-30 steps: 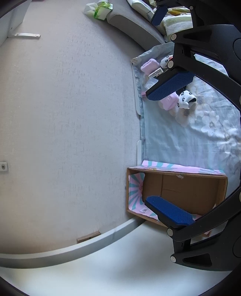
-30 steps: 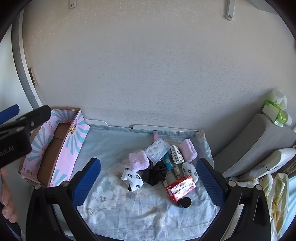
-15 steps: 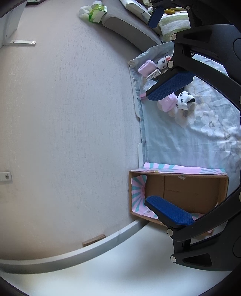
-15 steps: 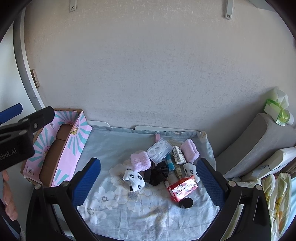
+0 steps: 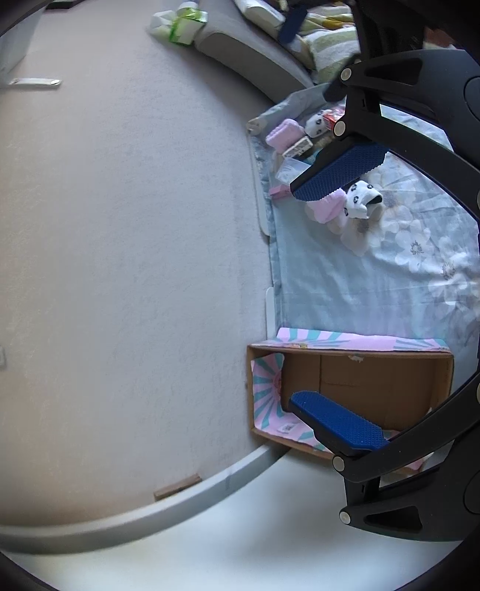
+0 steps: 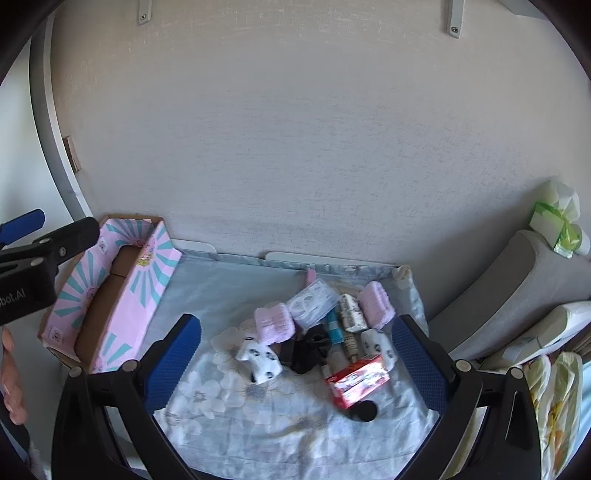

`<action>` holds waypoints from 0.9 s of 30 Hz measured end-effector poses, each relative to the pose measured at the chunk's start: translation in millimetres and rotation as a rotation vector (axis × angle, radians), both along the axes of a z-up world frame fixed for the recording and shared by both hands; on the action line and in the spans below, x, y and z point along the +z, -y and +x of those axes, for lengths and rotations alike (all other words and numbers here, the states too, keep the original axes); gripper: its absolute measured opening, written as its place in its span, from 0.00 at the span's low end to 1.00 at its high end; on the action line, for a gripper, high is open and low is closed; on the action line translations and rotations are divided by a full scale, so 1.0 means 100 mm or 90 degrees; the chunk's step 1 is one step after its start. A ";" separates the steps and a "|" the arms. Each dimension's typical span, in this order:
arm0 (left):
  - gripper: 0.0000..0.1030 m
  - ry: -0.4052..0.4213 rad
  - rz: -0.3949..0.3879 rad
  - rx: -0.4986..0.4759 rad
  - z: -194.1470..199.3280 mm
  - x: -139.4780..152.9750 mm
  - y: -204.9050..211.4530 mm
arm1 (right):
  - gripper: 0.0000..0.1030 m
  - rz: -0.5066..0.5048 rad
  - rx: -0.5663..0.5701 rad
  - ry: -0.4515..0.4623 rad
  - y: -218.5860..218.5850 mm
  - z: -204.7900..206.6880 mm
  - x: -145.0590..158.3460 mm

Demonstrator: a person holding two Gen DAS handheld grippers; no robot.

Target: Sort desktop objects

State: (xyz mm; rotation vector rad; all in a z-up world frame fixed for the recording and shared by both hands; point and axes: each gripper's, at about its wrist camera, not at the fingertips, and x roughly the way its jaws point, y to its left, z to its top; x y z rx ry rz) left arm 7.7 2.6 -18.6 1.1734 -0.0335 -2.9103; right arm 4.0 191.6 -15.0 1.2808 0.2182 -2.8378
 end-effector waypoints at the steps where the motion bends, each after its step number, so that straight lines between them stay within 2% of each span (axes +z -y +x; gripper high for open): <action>1: 1.00 0.003 -0.002 -0.007 -0.02 -0.03 -0.03 | 1.00 0.006 -0.002 -0.001 -0.06 0.01 -0.02; 5: 1.00 0.032 -0.009 -0.059 -0.17 -0.29 -0.27 | 1.00 0.012 -0.010 0.018 -0.35 0.08 -0.18; 11: 1.00 0.098 -0.060 -0.136 -0.48 -0.98 -0.81 | 1.00 0.030 -0.052 0.084 -0.78 0.17 -0.61; 15: 1.00 0.119 -0.083 -0.189 -0.64 -1.39 -1.09 | 1.00 0.021 -0.061 0.139 -0.99 0.17 -1.00; 18: 1.00 0.122 -0.085 -0.225 -0.74 -1.61 -1.24 | 1.00 0.015 -0.061 0.157 -1.10 0.19 -1.24; 23: 1.00 0.145 -0.106 -0.238 -0.93 -1.95 -1.37 | 1.00 -0.001 -0.067 0.185 -1.21 0.18 -1.60; 27: 1.00 0.159 -0.091 -0.250 -1.04 -2.11 -1.38 | 1.00 0.012 -0.084 0.197 -1.26 0.15 -1.78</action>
